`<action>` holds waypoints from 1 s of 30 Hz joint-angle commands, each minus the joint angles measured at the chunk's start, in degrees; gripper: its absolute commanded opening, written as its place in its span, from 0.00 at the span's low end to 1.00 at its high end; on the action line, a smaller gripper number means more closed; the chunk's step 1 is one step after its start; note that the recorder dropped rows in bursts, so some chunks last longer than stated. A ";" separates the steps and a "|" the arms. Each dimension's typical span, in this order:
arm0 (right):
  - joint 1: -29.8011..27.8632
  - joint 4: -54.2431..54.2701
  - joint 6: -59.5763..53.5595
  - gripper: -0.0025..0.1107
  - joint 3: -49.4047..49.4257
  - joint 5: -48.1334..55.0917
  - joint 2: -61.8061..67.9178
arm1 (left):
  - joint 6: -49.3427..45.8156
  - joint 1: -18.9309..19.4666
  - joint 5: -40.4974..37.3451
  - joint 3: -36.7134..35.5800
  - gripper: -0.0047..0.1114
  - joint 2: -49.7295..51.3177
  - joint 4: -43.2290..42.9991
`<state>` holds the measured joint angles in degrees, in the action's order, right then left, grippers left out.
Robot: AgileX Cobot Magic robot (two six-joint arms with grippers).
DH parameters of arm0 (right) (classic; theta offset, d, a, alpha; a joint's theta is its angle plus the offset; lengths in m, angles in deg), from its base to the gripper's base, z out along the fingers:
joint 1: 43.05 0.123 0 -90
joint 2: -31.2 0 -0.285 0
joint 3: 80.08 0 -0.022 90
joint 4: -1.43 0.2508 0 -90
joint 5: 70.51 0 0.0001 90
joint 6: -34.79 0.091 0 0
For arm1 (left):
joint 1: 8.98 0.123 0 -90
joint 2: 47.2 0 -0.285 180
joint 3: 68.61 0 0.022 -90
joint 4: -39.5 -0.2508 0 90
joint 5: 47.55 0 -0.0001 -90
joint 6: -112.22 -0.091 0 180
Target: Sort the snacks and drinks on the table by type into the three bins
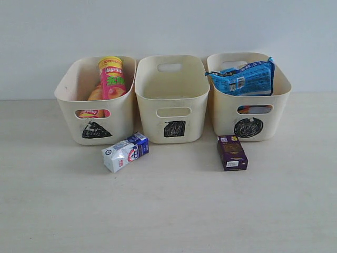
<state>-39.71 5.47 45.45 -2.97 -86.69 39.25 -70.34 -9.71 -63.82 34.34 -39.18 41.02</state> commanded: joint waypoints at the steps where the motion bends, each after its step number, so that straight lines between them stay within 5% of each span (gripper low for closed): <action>1: -0.35 0.07 2.58 0.02 -6.43 0.95 1.50 | 0.34 0.11 -0.04 -0.16 0.08 -0.23 -0.06; 6: -0.35 -0.76 -0.22 0.02 -22.61 7.98 18.42 | 0.34 0.11 -0.04 -0.16 0.08 -0.23 -0.06; 17: 0.95 -1.28 -22.12 0.02 -47.80 47.34 53.72 | 0.34 0.11 -0.04 -0.16 0.08 -0.23 -0.06; 24: 13.86 -0.33 -23.63 0.02 -49.46 42.85 67.62 | 0.34 0.11 -0.04 -0.16 0.08 -0.23 -0.06; 30: 18.54 -1.56 -16.94 0.02 -52.22 41.64 80.15 | 0.34 0.11 -0.04 -0.16 0.08 -0.23 -0.06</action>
<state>-22.53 4.86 24.76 -53.47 -45.00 115.04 -70.34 -9.71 -63.82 34.34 -39.18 41.02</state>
